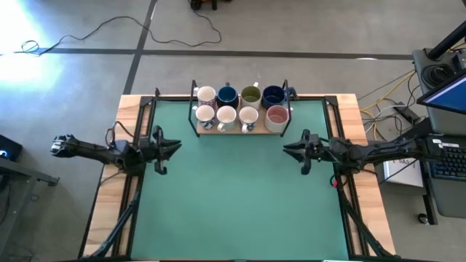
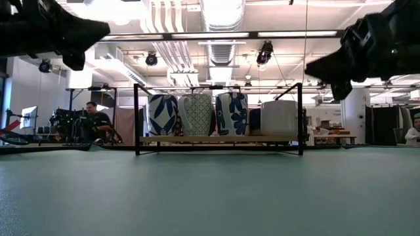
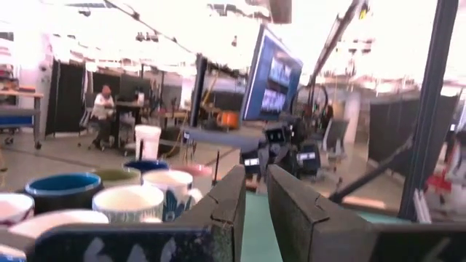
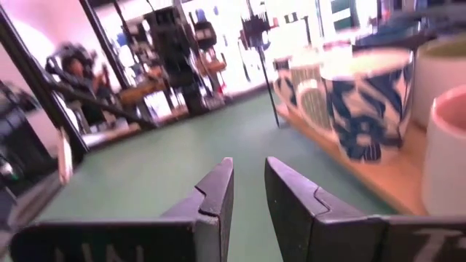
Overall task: Place coffee mugs
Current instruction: Return to Home Position
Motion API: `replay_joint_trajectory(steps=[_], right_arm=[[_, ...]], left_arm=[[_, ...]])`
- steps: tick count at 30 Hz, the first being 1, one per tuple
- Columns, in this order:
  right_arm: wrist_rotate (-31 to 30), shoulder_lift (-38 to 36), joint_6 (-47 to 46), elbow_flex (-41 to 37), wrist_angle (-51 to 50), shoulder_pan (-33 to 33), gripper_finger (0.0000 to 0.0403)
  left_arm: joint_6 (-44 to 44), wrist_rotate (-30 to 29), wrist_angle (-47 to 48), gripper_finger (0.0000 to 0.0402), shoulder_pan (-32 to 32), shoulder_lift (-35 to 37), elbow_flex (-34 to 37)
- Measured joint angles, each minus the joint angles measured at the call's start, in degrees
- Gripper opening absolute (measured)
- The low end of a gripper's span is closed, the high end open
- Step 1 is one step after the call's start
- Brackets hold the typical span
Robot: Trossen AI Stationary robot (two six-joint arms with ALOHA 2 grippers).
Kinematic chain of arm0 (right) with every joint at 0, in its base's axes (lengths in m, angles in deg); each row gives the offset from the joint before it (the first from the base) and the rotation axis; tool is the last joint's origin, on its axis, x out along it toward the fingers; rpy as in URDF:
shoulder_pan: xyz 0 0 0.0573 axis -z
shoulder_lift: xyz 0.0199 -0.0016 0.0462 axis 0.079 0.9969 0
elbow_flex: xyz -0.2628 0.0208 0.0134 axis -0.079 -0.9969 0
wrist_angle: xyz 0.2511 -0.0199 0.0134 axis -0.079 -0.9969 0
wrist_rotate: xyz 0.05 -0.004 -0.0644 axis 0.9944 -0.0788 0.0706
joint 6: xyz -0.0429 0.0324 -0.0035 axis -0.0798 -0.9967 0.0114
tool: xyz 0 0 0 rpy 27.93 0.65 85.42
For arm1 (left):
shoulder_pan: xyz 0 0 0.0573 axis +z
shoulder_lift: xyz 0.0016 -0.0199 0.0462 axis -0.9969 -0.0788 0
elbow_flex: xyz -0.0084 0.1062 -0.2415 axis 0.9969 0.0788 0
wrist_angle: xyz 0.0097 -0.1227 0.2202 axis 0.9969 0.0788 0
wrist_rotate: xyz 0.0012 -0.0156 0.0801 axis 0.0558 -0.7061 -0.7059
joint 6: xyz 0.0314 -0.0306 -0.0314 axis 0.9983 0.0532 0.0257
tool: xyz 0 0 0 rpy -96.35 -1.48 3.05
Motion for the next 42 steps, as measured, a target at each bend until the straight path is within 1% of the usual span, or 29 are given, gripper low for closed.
replay_joint_trajectory(steps=[8, 17, 26, 33, 38, 42], right_arm=[[0.0, -8.7, 0.0, 0.0, 0.0, 0.0, 0.0068], [0.0, -17.1, 0.0, 0.0, 0.0, 0.0, 0.0068], [0.0, -25.3, 0.0, 0.0, 0.3, 0.0, 0.0068], [-0.1, -33.5, -0.1, -0.1, 0.2, 0.0, 0.0068], [-0.1, -33.7, -0.1, -0.1, 2.0, 0.0, 0.0068], [-0.1, -33.0, 0.0, -0.1, 1.2, 0.0, 0.0068]], left_arm=[[0.0, 0.0, 0.0, 0.0042, 0.0, 7.5, 0.0], [0.0, 0.0, 0.0, 0.0042, 0.0, 11.7, 0.0], [0.0, 0.0, 0.0, 0.0043, 0.0, 12.3, 0.1], [0.0, 0.0, 0.0, 0.0043, 0.0, 12.3, 0.1], [0.0, 0.0, 0.0, 0.0043, 0.0, 12.3, 0.1], [0.0, 0.0, 0.0, 0.0042, 0.0, 12.3, 0.1]])
